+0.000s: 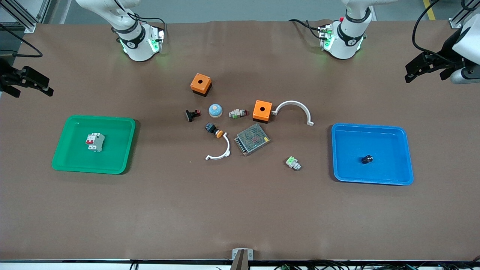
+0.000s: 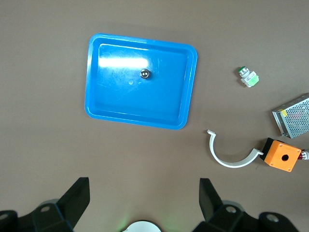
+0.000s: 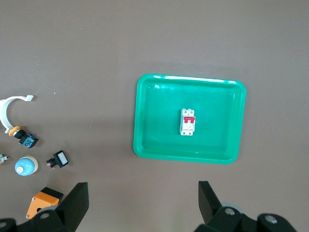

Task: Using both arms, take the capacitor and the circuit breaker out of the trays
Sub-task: 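Lower the left gripper to the capacitor while the right gripper reaches the breaker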

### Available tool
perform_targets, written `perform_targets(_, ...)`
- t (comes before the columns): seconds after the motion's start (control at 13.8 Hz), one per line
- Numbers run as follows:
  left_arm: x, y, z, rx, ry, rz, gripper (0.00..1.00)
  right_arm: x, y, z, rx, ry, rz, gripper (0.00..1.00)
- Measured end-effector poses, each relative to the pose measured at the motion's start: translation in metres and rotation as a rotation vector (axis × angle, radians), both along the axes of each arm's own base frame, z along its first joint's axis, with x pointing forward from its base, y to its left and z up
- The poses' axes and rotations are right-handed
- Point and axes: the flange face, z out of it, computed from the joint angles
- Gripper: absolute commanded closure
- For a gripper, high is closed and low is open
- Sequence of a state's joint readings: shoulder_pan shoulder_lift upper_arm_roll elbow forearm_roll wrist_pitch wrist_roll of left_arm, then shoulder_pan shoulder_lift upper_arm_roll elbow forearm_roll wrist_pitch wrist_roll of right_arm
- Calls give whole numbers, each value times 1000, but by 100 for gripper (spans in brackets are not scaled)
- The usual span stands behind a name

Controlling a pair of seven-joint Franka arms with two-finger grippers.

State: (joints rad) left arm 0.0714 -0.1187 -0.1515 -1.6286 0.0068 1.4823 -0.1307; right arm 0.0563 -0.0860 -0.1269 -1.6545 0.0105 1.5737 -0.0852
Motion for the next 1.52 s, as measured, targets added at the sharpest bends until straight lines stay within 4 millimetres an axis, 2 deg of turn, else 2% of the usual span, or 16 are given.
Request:
perform_targets(0.36,3,1,-3,-1,5,1,0,4,-11,-7,-1,8,-20,0)
perform_targets(0.51,14,4,-19,-4,32,6,0,5,-14,-9,-1,10,-25,0)
perform_targets(0.58,26,7,-35,-8,44,10,0,5,-14,-10,-1,12,-25,0)
perform_targets(0.73,53,11,-84,-18,33,15,0,5,-14,-11,-1,16,-26,0)
perform_targets(0.87,71,18,-147,-27,-3,27,0,5,-16,-13,-1,19,-30,0)
perform_targets(1.02,77,31,-209,-34,-20,48,0,7,-23,-18,-1,30,-45,0)
perform_targets(1.16,79,43,-256,-41,-33,69,1,15,-34,-34,-3,47,-66,0)
perform_targets(1.31,83,60,-297,-49,-39,99,6,33,-50,-58,-10,50,-93,0)
perform_targets(1.38,85,66,-317,-53,-39,109,8,44,-56,-77,-16,58,-102,0)
perform_targets(1.52,92,68,-352,-63,-46,115,14,70,-63,-130,-27,94,-111,0)
